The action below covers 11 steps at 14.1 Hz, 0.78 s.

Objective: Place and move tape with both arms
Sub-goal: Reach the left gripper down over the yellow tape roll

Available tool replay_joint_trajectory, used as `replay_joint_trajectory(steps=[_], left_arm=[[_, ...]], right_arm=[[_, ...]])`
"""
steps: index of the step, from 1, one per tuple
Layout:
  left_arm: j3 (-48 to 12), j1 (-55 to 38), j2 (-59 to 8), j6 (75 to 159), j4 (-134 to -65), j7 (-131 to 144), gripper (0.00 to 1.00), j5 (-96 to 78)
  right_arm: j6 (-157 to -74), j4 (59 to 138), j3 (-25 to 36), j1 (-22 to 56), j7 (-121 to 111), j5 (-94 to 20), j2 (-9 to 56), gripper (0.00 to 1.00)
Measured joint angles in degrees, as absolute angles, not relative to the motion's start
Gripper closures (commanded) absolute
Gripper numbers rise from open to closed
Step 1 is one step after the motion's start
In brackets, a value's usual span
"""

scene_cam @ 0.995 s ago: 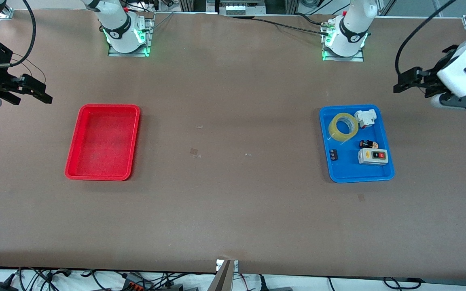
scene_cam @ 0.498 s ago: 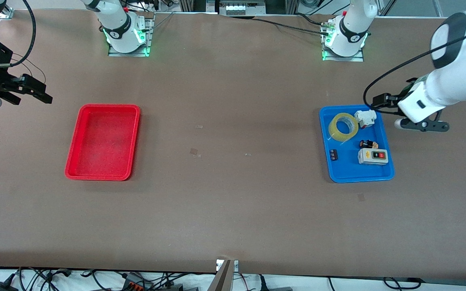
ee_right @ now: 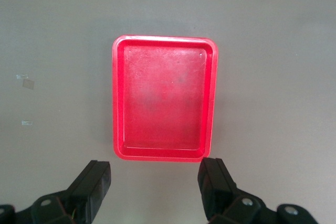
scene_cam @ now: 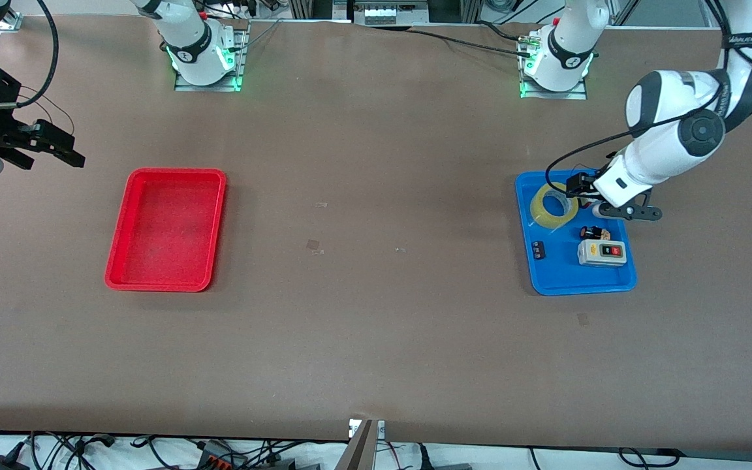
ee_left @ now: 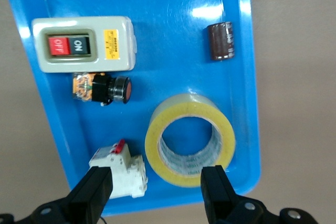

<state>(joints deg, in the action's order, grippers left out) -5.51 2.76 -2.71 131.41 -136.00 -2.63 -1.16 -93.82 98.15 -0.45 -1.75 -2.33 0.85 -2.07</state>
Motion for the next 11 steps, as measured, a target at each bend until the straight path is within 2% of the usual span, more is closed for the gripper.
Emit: replay_joint_trajectory(steps=[7, 8, 9, 10, 11], left_arm=[[-5.52, 3.98, -10.89, 137.62, -137.14, -5.93, 0.01, -1.16], [-5.52, 3.98, -11.93, 137.90, -137.13, -5.81, 0.11, -1.16], [-5.52, 3.98, -12.76, 138.11, -137.10, -5.50, 0.33, -1.16], [-5.52, 3.99, -13.29, 138.19, -137.08, -4.69, 0.67, -1.16], [-5.52, 3.99, -13.60, 138.19, -137.07, -3.87, 0.88, -1.16]], right_arm=[[-93.81, 98.16, -0.29, -1.88, -2.30, 0.85, -1.83, 0.00], [-93.79, 98.17, -0.11, -1.96, -2.30, 0.85, -1.82, 0.00], [-93.79, 98.17, 0.07, -2.11, -2.30, 0.85, -1.81, 0.00], [-93.79, 98.18, 0.20, -2.25, -2.30, 0.85, -1.81, 0.00], [-93.79, 98.17, 0.27, -2.31, -2.30, 0.85, -1.81, 0.00]])
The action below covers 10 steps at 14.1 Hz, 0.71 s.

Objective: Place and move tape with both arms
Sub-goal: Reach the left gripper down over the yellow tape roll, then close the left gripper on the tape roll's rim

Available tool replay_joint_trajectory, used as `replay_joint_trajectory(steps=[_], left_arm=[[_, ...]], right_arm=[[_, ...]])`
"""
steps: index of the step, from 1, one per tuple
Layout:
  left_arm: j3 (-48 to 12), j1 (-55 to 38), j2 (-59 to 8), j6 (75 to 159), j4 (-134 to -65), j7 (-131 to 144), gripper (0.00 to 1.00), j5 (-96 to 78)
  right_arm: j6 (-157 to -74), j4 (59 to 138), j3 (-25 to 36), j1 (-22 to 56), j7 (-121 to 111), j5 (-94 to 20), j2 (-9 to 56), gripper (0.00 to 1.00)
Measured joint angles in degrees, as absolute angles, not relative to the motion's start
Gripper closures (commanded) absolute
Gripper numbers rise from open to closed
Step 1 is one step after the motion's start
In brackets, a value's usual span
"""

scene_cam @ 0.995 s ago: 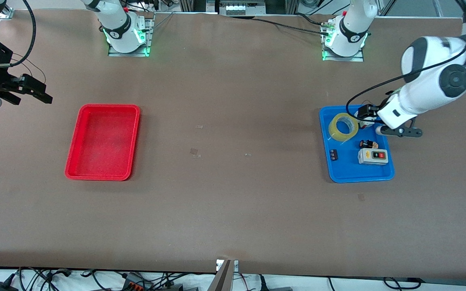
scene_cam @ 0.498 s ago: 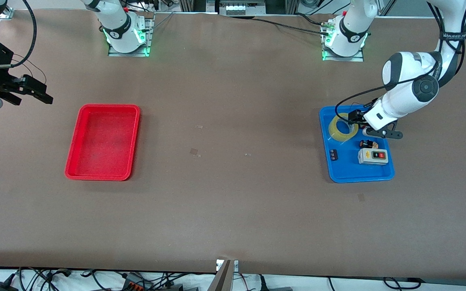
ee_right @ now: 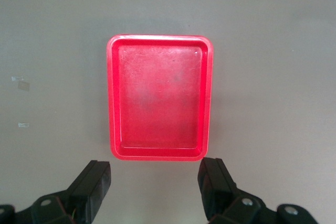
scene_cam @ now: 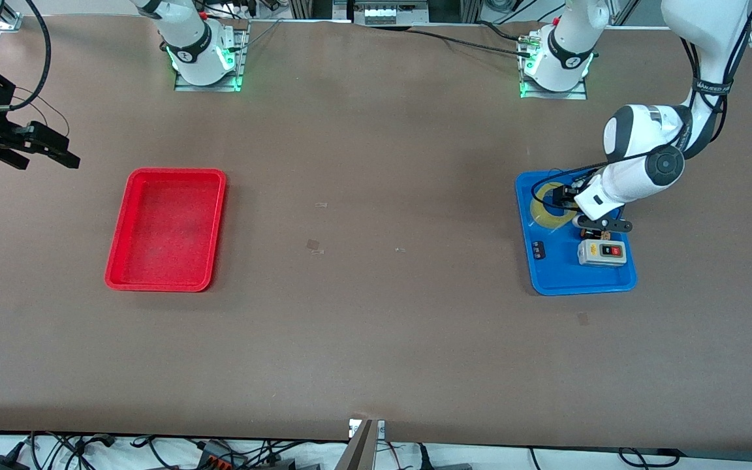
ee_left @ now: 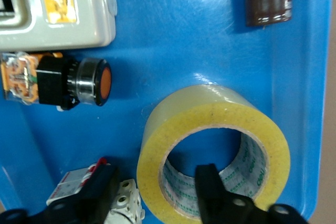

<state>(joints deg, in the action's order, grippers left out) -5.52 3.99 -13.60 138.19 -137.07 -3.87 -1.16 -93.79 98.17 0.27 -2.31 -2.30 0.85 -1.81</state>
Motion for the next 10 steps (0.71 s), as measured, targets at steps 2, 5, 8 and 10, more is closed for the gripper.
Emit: replay_joint_trajectory(steps=[2, 5, 8, 10], left_arm=[[-5.52, 3.99, -13.92, 138.18, -137.04, -3.34, 1.00, -1.16], [-5.54, 4.00, -13.94, 134.92, -135.36, -3.18, 1.00, -1.16], [-5.60, 4.00, -13.89, 122.12, -127.70, -2.99, 1.00, -1.16], [-5.69, 3.98, -13.79, 112.02, -119.92, -2.32, 1.00, -1.21]], right_arm=[[-93.98, 98.17, 0.26, -2.29, -2.30, 0.84, -1.81, 0.00], [-94.02, 98.17, 0.25, -2.28, -2.30, 0.84, -1.62, 0.00], [-94.01, 98.16, 0.25, -2.27, -2.30, 0.83, -1.24, 0.00], [-94.01, 98.16, 0.23, -2.25, -2.30, 0.83, -1.19, 0.00]])
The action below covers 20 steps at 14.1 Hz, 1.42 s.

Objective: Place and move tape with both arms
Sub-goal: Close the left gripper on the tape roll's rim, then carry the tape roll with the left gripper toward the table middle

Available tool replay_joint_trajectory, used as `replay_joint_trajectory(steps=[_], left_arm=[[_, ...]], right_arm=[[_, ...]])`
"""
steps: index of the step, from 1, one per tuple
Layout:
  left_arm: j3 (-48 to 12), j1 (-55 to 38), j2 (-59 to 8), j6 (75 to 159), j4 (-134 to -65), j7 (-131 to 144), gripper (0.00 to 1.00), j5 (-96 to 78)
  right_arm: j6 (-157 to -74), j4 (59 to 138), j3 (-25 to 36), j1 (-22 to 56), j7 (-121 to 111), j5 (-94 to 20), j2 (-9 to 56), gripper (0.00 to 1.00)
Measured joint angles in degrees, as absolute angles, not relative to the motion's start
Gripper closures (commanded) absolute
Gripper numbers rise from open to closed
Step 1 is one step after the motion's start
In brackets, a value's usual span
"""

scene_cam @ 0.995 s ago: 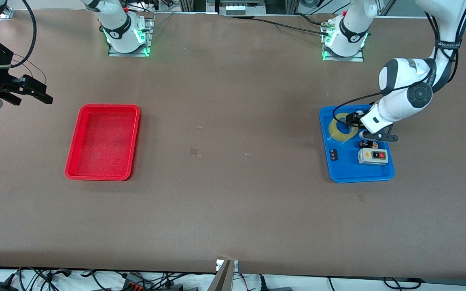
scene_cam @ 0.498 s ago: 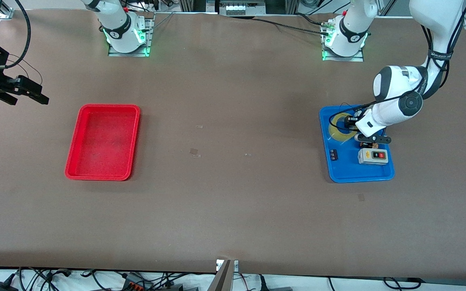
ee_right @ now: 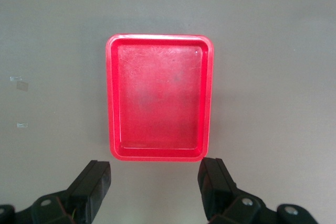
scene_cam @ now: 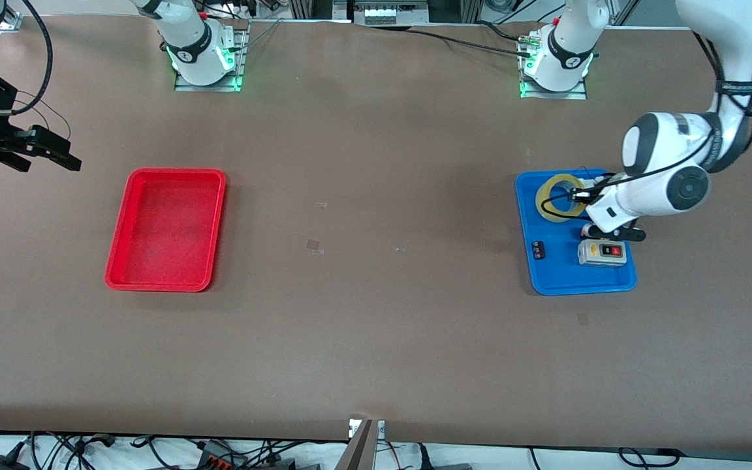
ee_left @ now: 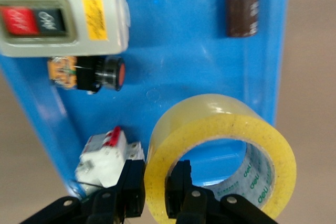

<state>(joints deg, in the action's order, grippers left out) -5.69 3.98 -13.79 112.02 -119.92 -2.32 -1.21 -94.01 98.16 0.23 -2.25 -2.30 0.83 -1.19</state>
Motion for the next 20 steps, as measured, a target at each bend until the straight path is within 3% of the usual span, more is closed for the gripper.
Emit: replay_joint_trajectory(steps=[3, 6, 11, 14, 17, 18, 19, 20], left_arm=[[-6.09, 2.86, -13.90, 102.07, -110.88, 2.03, 1.00, -4.07], [-6.30, -3.56, -16.39, 100.24, -106.16, 13.40, 1.00, -7.31], [-6.68, -17.68, -29.56, 100.91, -92.87, 37.24, 1.00, -13.10], [-6.78, -24.47, -38.08, 105.43, -84.46, 48.49, 0.97, -15.81], [-6.82, -30.26, -43.34, 115.74, -81.59, 58.55, 0.92, -16.01], [-6.84, -31.77, -44.67, 118.92, -81.38, 61.34, 0.81, -16.02], [-6.85, -33.12, -45.80, 121.50, -81.20, 63.23, 0.48, -16.02], [-6.85, -34.24, -46.60, 122.95, -81.02, 64.27, 0.02, -16.02]], right_arm=[[-94.00, 98.12, 0.21, -2.22, -2.30, 0.82, -1.15, 0.00], [-93.99, 97.94, 0.16, -2.19, -2.31, 0.82, -0.56, 0.00], [-93.17, 96.61, 0.07, -2.20, -2.32, 0.82, -0.39, 0.00], [-93.15, 96.55, 0.09, -2.20, -2.31, 0.82, -0.39, 0.00], [-93.14, 96.47, 0.05, -2.17, -2.31, 0.84, -0.39, 0.00], [-93.02, 96.46, 0.07, -2.19, -2.31, 0.83, -0.39, 0.00], [-92.69, 96.45, 0.11, -2.22, -2.31, 0.83, -0.39, 0.00], [-92.21, 96.42, 0.14, -2.24, -2.31, 0.83, -0.39, 0.00]])
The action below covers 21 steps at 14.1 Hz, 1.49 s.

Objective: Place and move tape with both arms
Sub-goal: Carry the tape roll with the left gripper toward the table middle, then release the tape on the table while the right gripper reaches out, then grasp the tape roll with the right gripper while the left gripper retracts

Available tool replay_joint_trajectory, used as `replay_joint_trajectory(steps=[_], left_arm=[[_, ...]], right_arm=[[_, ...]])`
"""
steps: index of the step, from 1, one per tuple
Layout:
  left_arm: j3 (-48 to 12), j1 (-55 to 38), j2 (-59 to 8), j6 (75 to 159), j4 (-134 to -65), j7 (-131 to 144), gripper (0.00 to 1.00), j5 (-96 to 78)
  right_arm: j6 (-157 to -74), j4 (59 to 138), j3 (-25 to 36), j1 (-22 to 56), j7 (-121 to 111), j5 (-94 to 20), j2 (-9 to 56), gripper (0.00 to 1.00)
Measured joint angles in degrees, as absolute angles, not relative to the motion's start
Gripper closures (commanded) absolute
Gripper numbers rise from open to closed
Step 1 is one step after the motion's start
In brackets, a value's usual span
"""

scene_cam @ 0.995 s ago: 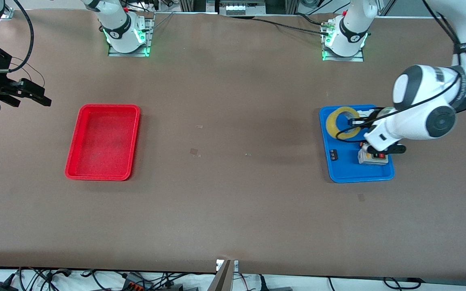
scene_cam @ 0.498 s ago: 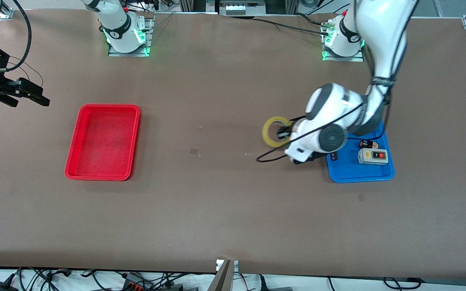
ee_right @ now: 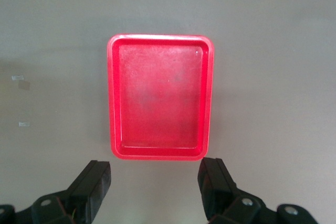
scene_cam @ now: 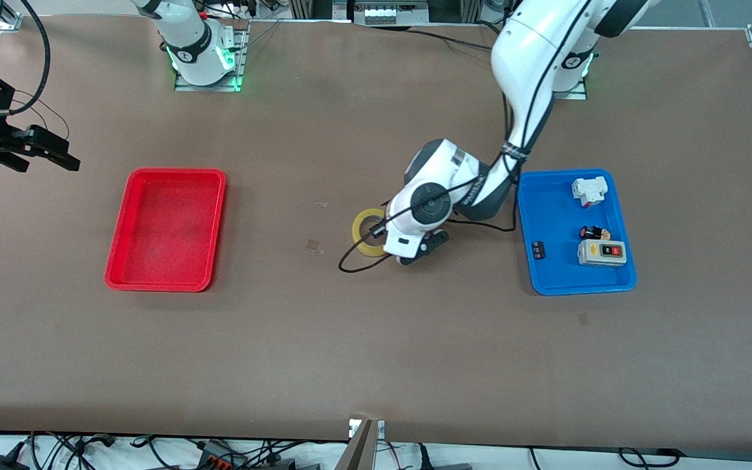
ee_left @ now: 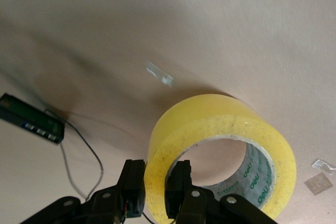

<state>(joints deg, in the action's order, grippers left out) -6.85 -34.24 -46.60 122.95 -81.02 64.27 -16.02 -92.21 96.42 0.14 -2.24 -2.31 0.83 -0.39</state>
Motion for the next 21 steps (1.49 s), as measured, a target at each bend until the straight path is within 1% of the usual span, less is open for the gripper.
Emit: replay_joint_trajectory(steps=[1, 5, 7, 10, 13, 15, 17, 19, 21], left_arm=[[-6.85, -35.03, -47.05, 123.61, -80.87, 64.80, 0.00, -16.02], [-6.03, -35.12, -46.70, 123.35, -79.14, 64.93, 0.00, -16.02], [-4.40, -34.05, -44.54, 118.49, -77.95, 64.95, 0.00, -16.02], [-2.83, -28.66, -37.52, 108.21, -77.25, 64.79, 0.00, -14.35], [-2.73, -22.14, -32.00, 100.55, -78.05, 62.99, 0.00, -8.74], [-2.64, -18.97, -30.22, 97.85, -79.58, 55.27, 0.00, -7.40], [-2.50, -15.35, -27.78, 95.44, -82.16, 45.12, 0.00, -7.20], [-2.40, -10.78, -23.11, 93.01, -85.78, 34.47, 0.00, -7.13], [-2.39, -6.45, -17.27, 90.41, -89.37, 25.30, 0.00, -6.26]], right_arm=[[-91.90, 96.28, 0.13, -2.23, -2.31, 0.83, -0.39, 0.00], [-91.64, 96.01, 0.13, -2.23, -2.31, 0.81, -0.21, 0.00], [-91.64, 95.99, 0.04, -2.16, -2.31, 0.77, 0.32, 0.00], [-91.50, 96.04, -0.35, -1.27, -2.45, 0.69, 2.68, 0.00], [-91.98, 96.05, -0.79, 1.62, -2.50, -1.40, 7.45, 0.00], [-95.73, 96.05, -1.01, 5.81, -2.49, -3.18, 11.12, 0.00], [-101.05, 95.81, -1.27, 11.95, -2.24, -3.35, 15.33, 0.00], [-104.84, 93.37, -1.41, 18.33, 0.44, -3.36, 20.79, 0.00], [-106.19, 88.12, -1.46, 23.26, 5.28, -3.35, 27.31, 0.00]])
